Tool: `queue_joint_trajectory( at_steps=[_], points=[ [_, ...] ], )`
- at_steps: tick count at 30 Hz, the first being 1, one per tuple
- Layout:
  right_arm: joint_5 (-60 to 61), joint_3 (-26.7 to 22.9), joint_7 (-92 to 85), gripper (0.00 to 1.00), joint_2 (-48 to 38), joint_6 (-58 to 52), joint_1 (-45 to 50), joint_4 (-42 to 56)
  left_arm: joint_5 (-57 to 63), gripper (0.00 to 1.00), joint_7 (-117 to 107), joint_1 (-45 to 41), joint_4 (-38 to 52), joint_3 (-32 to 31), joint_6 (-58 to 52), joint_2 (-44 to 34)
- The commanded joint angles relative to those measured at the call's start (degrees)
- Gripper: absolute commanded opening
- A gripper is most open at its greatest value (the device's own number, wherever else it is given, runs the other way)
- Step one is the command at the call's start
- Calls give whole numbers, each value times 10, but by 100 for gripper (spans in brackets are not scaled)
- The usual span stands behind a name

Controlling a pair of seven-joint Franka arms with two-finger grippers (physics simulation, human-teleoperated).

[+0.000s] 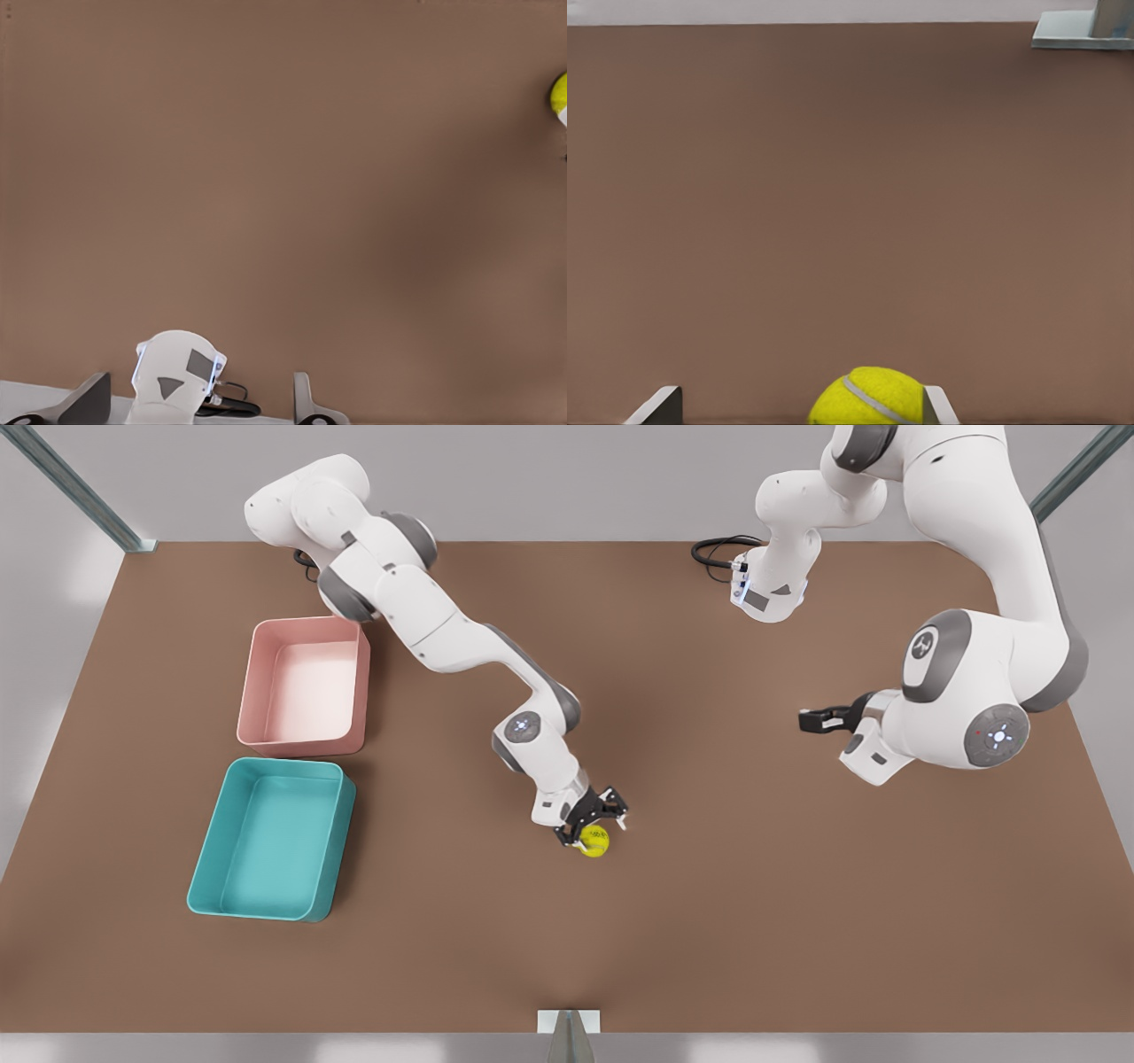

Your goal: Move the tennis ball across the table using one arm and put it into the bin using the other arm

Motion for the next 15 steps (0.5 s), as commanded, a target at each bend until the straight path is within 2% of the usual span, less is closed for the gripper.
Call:
queue_joint_trajectory(
  at_steps=[1,8,15],
  points=[
    [0,-1,24,100,-4,11,-1,-6,0,100,-17,0,0,0,-1,0],
    [0,-12,25,100,6,30,3,-6,1,100,-16,1,0,0,0,5],
    [-3,-27,15,100,57,44,6,33,0,100,-16,6,0,0,0,10]
  ],
)
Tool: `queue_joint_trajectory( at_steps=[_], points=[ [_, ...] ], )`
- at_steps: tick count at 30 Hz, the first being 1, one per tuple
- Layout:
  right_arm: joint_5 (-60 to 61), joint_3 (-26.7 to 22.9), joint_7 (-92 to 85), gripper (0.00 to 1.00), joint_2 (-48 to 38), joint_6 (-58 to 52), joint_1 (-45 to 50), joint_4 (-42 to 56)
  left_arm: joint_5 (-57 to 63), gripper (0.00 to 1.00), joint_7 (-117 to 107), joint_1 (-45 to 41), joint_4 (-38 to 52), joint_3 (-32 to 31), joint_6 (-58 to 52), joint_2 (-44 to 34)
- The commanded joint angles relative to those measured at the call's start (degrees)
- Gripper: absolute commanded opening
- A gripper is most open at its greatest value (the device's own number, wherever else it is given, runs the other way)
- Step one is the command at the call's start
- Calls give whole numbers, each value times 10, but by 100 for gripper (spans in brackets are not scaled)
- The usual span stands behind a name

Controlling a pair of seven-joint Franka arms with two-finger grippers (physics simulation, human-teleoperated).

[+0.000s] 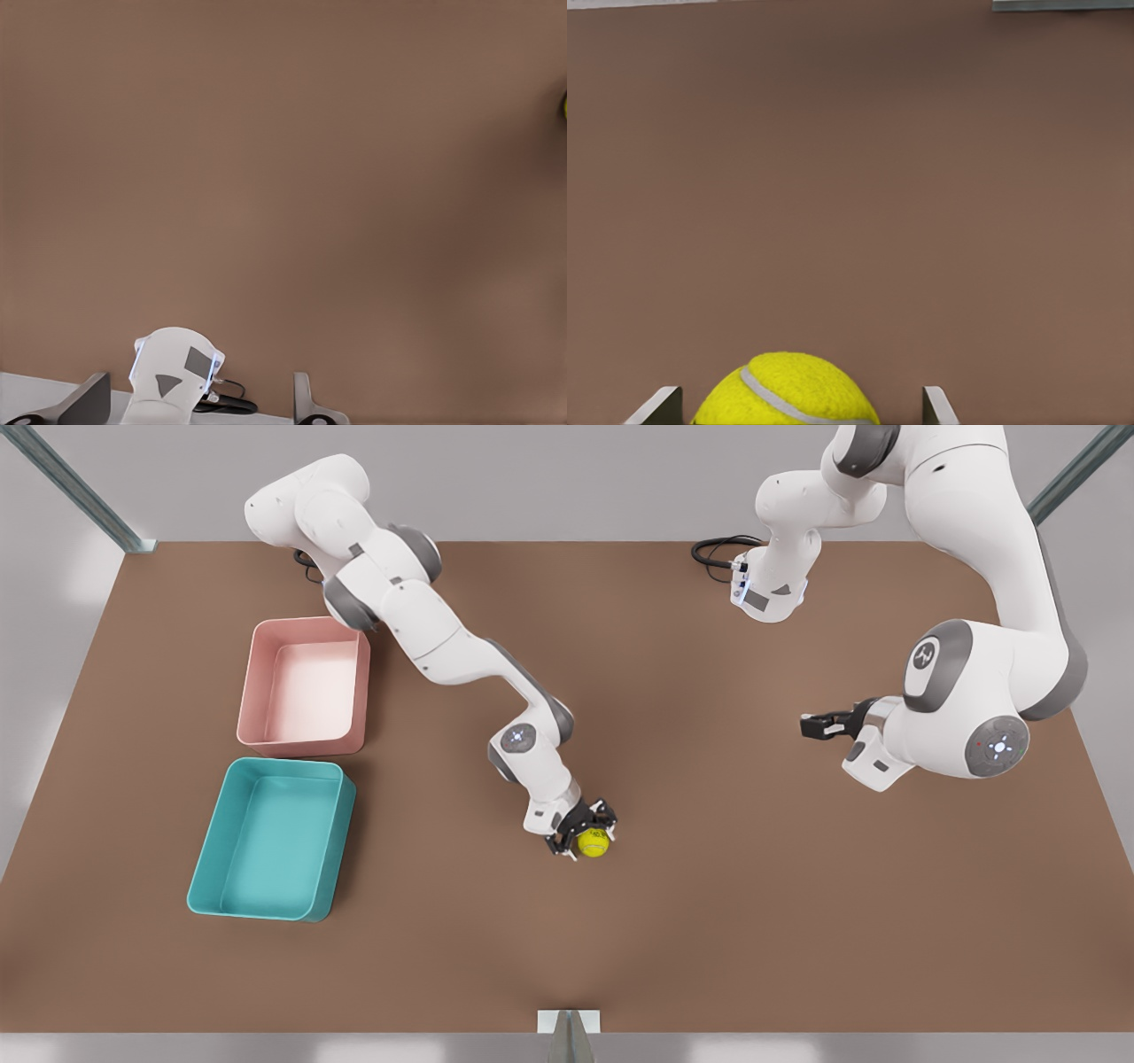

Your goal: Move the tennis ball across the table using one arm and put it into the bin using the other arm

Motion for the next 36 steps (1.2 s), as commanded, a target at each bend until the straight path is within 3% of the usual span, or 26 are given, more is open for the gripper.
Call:
queue_joint_trajectory(
  at_steps=[1,6,15,16,17,18,20,22,24,26,29,30,33,34,36],
  points=[
    [-1,-1,3,100,13,11,1,18,0,100,-7,0,0,0,0,2],
    [-1,-14,6,100,32,10,17,53,0,100,-7,1,-1,0,0,4],
    [3,-14,6,100,31,11,30,29,1,100,-7,3,-1,0,-3,6],
    [3,-15,6,90,30,11,30,29,0,100,-7,3,0,0,-3,7],
    [3,-15,5,71,30,11,29,29,0,100,-7,3,-1,0,-3,7],
    [2,-15,5,59,30,11,29,29,0,100,-7,3,-1,0,-3,7],
    [3,-14,6,58,26,11,29,29,0,100,-7,3,0,0,-3,7],
    [2,-14,4,31,24,12,25,29,0,100,-7,3,-1,0,-3,7],
    [3,-14,4,21,16,12,17,29,1,100,-7,3,0,0,-3,7],
    [-6,-14,-7,21,-4,-4,-13,26,0,100,-7,3,-1,0,-3,7],
    [-11,17,-172,21,-90,-115,-115,-42,0,100,-7,2,0,0,-9,7],
    [-11,41,-233,21,-108,-184,-158,-42,0,100,-7,2,0,0,-10,7],
    [-4,45,-428,21,-164,-429,-255,-42,0,100,-7,2,0,0,-11,7],
    [-5,34,-452,21,-182,-503,-272,-41,0,100,-7,2,0,0,-10,7],
    [-11,-48,-509,21,-198,-604,-273,-38,0,100,-7,1,0,0,-15,7]
  ],
)
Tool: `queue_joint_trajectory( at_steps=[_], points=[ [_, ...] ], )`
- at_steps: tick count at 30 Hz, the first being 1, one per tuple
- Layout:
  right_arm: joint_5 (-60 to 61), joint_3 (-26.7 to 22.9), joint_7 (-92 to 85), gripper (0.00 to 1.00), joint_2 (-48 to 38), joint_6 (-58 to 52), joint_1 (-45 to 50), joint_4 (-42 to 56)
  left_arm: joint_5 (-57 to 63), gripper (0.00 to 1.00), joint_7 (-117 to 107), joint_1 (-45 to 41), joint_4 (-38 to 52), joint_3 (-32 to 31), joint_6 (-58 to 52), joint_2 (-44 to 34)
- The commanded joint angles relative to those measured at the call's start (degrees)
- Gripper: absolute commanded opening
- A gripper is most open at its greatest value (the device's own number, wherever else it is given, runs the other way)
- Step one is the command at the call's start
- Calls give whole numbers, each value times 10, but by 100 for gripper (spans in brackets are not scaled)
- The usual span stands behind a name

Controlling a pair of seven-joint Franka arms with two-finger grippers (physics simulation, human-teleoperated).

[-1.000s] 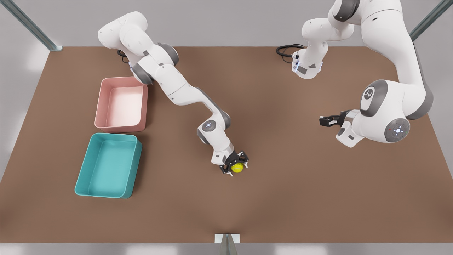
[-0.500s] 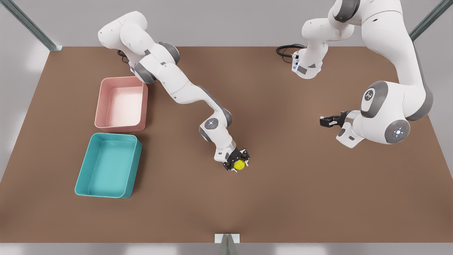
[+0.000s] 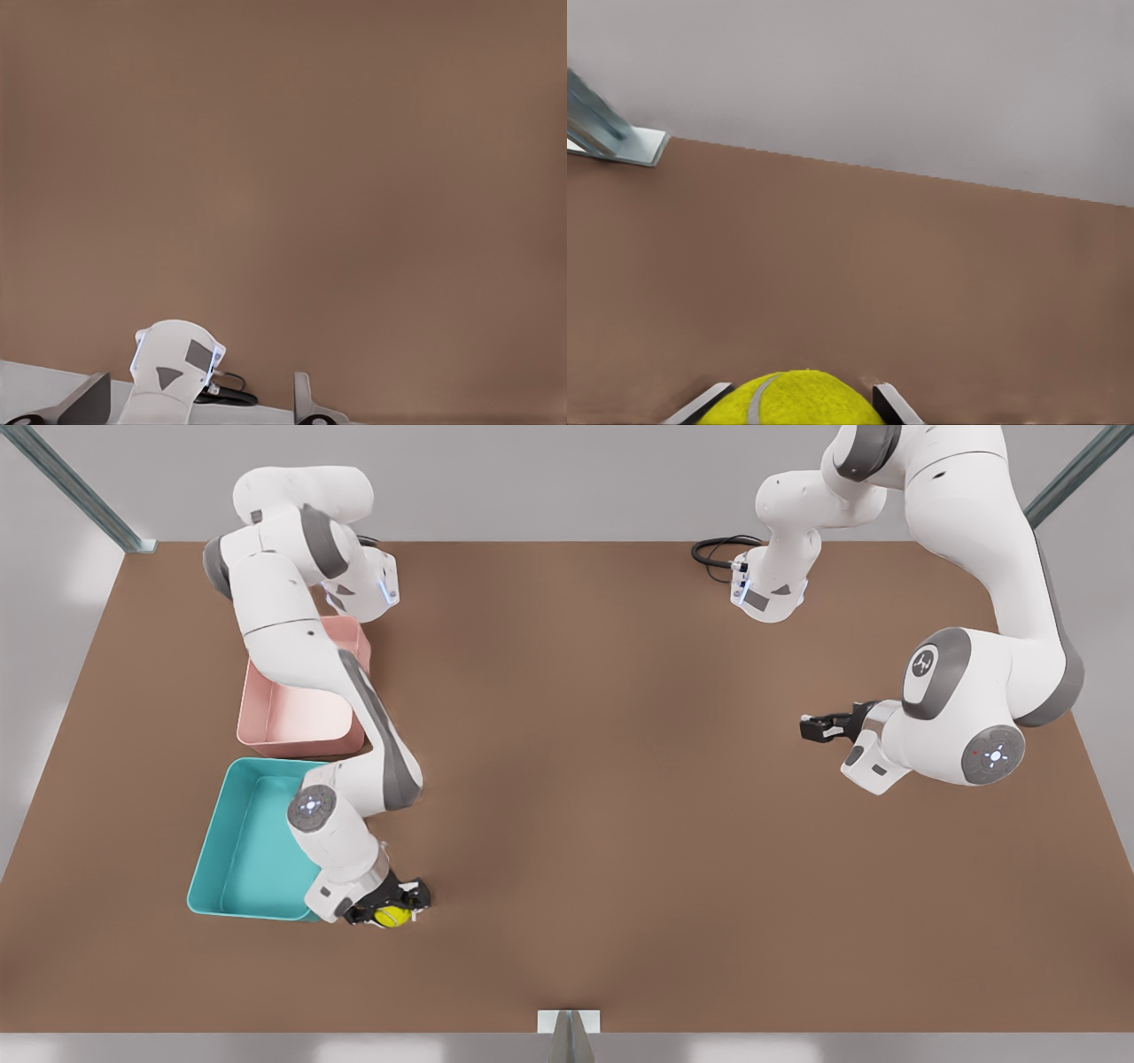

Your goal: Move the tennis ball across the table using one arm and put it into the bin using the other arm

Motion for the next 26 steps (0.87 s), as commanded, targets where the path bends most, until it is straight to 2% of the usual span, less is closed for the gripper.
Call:
queue_joint_trajectory(
  at_steps=[1,2,3,7,8,9,10,16,17,18,19,20,21,22,23,26],
  points=[
    [-19,-48,-358,21,-9,-274,-5,0,0,100,-1,0,0,0,-6,-1],
    [-14,-86,-374,21,-11,-275,-5,-1,0,100,-1,0,0,0,-5,0],
    [-9,-99,-386,21,-11,-275,-22,-1,0,100,-1,0,0,0,-5,2],
    [21,-100,-387,21,-6,-265,-106,-1,0,100,-1,0,0,0,-5,4],
    [21,-100,-387,28,-4,-265,-110,-1,0,100,-1,0,0,0,-5,4],
    [29,-100,-387,73,-3,-265,-111,-2,0,100,-1,0,0,0,-6,4],
    [52,-101,-386,100,-3,-266,-110,-2,0,100,-1,0,0,0,-6,4],
    [108,-99,-376,100,-5,-295,-104,10,0,100,-1,0,0,0,-5,4],
    [105,-99,-337,100,-10,-347,-102,33,0,100,-1,0,0,0,-5,6],
    [99,-101,-270,100,-25,-446,-99,63,-2,100,-1,0,0,0,-4,6],
    [85,-102,-227,100,-52,-510,-89,63,-2,100,1,1,1,0,-4,3],
    [-1,-96,-53,100,-114,-576,-60,60,2,100,5,0,9,0,1,2],
    [-109,-39,50,100,-203,-605,-55,21,2,100,4,0,15,0,3,2],
    [-109,-13,41,100,-288,-607,-78,-35,2,100,4,0,16,0,5,2],
    [-81,-14,43,100,-335,-606,-79,-60,1,100,4,0,16,0,5,3],
    [-44,-12,59,100,-393,-585,-112,-123,1,100,3,-3,27,-4,-1,2]
  ],
)
